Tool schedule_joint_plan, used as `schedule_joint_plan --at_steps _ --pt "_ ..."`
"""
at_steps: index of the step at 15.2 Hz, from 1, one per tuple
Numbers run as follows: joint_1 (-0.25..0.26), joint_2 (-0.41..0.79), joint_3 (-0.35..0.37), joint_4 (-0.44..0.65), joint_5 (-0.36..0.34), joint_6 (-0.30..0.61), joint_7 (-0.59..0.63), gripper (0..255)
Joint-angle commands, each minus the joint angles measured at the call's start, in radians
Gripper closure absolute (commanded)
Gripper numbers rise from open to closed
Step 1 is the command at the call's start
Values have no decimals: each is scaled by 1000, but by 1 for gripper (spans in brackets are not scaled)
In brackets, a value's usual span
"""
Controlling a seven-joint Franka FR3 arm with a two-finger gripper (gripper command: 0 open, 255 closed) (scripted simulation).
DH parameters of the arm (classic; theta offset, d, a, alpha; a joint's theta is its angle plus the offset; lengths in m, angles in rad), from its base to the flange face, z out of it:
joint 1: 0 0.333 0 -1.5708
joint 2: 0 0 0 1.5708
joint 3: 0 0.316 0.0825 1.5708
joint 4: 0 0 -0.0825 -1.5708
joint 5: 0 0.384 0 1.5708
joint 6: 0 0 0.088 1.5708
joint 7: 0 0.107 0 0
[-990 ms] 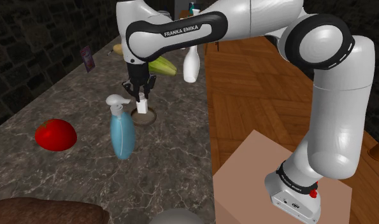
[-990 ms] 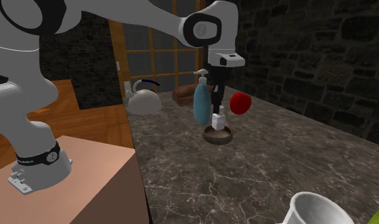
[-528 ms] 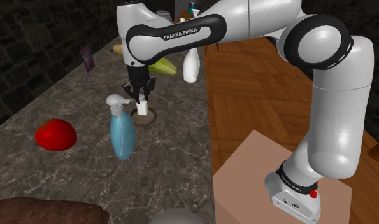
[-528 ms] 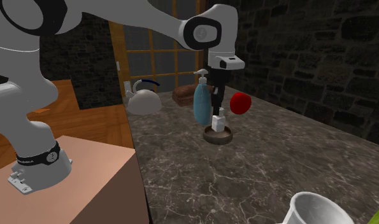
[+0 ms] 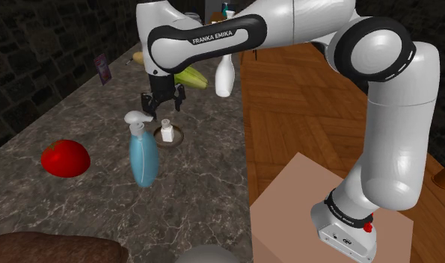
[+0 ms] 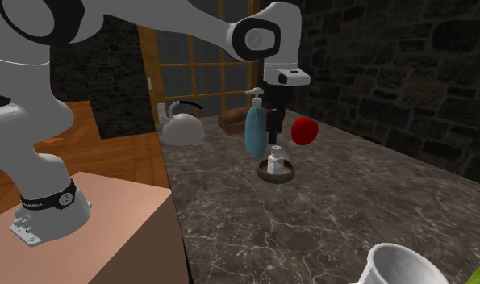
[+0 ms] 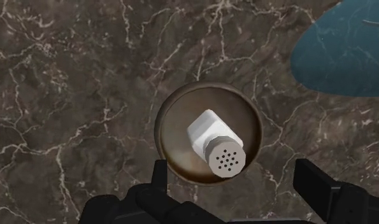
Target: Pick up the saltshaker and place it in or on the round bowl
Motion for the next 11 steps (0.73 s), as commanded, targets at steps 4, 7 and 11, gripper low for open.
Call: schedule_joint_plan --at_steps 4,7,11 --pt "5 -14 5 91 8 -104 -7 0" --pt "5 -14 5 91 8 -103 -7 0" --pt "5 -14 5 91 8 -104 -7 0"
